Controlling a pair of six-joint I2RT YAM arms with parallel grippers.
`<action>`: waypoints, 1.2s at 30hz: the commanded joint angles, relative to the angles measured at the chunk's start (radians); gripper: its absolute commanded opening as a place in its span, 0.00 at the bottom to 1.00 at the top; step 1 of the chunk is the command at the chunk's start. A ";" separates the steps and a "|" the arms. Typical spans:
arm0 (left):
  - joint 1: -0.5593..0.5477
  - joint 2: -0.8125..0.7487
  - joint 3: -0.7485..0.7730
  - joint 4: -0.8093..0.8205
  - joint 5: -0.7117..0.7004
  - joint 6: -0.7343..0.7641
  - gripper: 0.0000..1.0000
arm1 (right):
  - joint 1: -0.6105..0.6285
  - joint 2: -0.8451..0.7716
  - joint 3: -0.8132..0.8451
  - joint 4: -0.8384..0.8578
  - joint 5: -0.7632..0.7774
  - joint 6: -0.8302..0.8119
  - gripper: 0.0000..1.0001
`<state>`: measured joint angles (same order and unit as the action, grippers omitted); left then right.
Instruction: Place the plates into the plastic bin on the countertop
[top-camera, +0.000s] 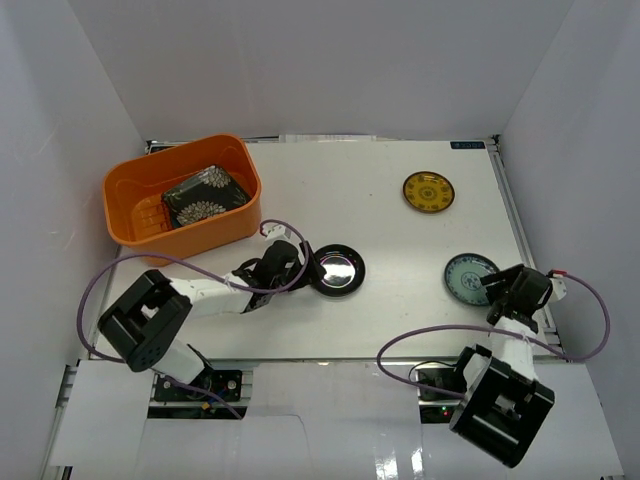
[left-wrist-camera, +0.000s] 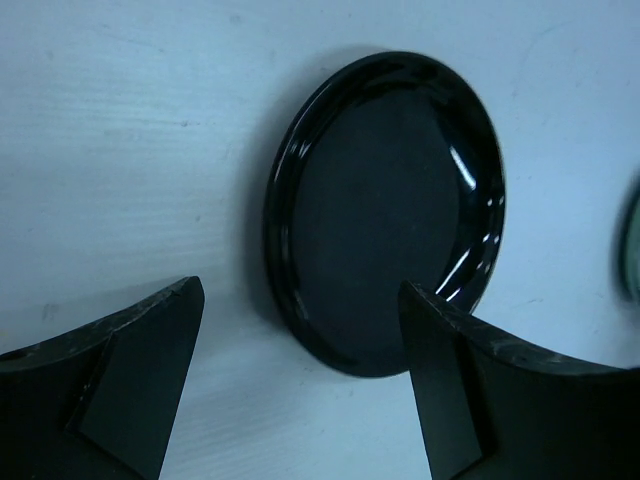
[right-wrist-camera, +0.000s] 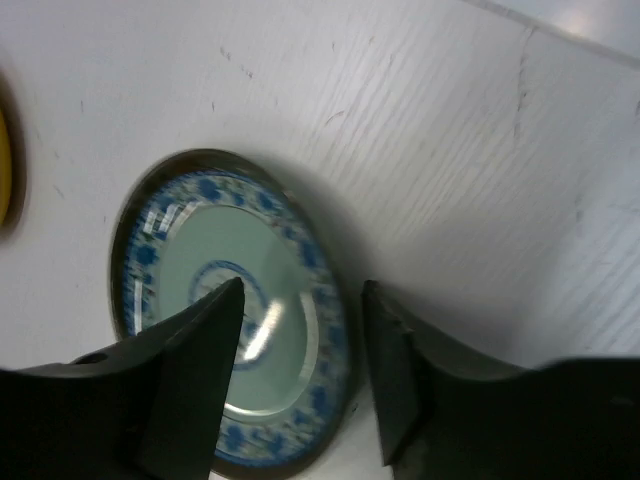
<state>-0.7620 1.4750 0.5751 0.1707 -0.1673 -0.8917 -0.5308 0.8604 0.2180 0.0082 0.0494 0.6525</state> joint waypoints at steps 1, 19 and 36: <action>0.032 0.068 0.029 0.084 0.048 -0.047 0.89 | -0.005 0.118 -0.089 0.142 -0.201 0.073 0.51; 0.066 0.157 0.066 0.129 0.084 -0.018 0.00 | 0.026 -0.193 0.006 0.236 -0.586 0.130 0.08; 0.820 -0.226 0.615 -0.465 0.211 0.168 0.00 | 0.610 -0.020 0.222 0.381 -0.430 0.110 0.08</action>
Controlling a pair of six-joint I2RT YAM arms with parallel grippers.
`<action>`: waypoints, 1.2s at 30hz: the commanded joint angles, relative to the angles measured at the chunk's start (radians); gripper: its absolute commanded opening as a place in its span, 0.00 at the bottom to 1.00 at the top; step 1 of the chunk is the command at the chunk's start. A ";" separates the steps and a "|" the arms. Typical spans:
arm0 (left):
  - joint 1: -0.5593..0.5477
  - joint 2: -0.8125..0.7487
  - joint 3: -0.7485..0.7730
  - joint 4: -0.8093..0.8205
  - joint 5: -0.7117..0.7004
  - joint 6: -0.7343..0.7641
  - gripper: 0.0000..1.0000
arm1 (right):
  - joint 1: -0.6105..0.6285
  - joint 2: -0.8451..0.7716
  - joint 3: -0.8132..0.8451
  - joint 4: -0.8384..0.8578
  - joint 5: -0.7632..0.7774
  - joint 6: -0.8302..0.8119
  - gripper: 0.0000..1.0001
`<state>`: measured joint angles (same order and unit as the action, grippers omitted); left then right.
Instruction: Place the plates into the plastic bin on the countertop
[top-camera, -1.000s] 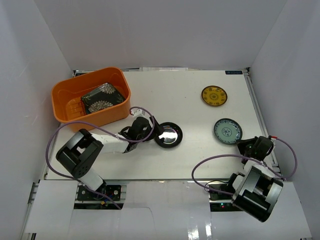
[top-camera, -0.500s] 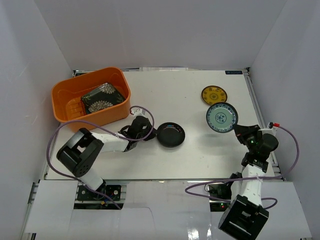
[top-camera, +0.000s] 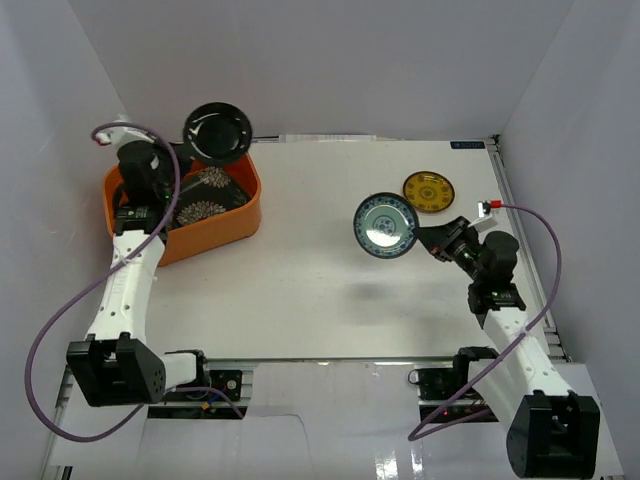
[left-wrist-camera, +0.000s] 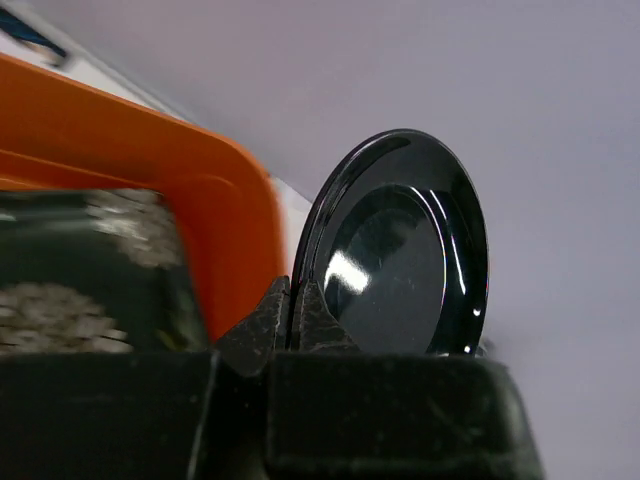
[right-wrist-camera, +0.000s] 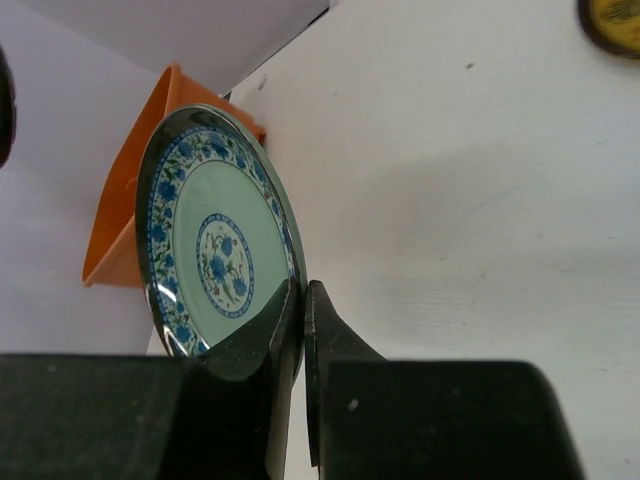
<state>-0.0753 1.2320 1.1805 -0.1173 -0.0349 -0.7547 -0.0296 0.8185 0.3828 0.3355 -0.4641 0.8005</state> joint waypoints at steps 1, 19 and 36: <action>0.173 0.039 0.013 -0.182 0.093 0.031 0.00 | 0.140 0.033 0.067 0.057 0.096 -0.046 0.08; 0.373 0.161 -0.104 -0.150 0.177 0.034 0.88 | 0.603 0.307 0.263 0.082 0.278 -0.146 0.08; -0.145 -0.180 -0.442 -0.064 0.690 0.114 0.82 | 0.632 0.398 0.312 0.111 0.193 -0.129 0.08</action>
<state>-0.2047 1.0084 0.8070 -0.1570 0.5182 -0.6628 0.5972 1.2137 0.6468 0.3626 -0.2386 0.6701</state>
